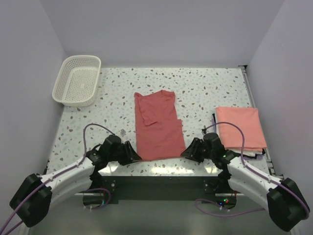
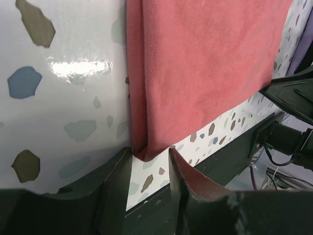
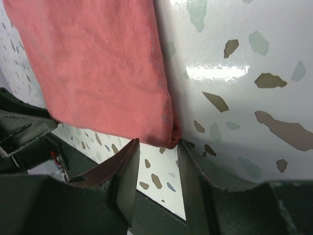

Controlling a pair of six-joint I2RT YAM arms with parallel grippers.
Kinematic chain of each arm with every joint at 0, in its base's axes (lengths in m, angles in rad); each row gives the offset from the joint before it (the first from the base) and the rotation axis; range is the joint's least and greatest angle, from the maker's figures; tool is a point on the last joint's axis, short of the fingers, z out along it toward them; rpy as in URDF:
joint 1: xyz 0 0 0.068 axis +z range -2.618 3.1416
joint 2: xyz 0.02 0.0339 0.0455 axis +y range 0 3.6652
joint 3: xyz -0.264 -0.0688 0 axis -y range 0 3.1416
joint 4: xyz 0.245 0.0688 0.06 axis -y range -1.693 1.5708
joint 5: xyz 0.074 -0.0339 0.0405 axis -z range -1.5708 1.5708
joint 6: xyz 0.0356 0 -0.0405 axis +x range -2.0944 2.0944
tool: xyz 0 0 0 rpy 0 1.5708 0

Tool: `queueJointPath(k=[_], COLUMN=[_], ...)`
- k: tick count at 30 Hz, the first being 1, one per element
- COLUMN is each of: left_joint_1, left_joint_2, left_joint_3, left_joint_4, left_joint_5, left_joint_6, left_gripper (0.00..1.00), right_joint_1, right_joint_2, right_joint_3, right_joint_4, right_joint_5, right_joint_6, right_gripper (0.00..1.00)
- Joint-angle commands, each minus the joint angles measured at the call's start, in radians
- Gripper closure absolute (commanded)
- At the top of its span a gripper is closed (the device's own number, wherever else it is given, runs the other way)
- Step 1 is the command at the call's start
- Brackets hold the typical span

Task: Fold and stack the t-shirts
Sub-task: Fold the tshirt

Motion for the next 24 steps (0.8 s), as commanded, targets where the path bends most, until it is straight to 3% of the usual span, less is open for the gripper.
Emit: queueJointPath(k=[1,8,16,22,24], left_joint_1=[-0.011,-0.014,-0.019,-0.025,-0.027], left_joint_2=[-0.019,-0.021,0.047,0.071,0.081], left_joint_3=[-0.018,0.011,-0.043,-0.075,-0.081], left_joint_4=[-0.206,-0.225,-0.078,-0.01,0.005], left_joint_5=[-0.063,-0.067,-0.043,-0.054,-0.061], left_joint_6=[-0.025,-0.051,-0.084,-0.107,-0.108], left_gripper=[0.58,0.57,0.59,0.66,0.73], right_joint_1=[-0.002,-0.002,0.0,-0.002,-0.002], right_joint_2=[0.0,-0.003,0.001,0.018,0.02], right_joint_3=[-0.043,-0.049,-0.058,-0.066,-0.071], right_joint_4=[-0.075,-0.078,-0.06,-0.029,-0.017], right_joint_5=[0.111,0.114,0.112,0.102,0.1], right_joint_6=[-0.022,-0.03,-0.028,-0.028,-0.028], right_gripper=[0.59,0.59,0.63,0.68,0.72])
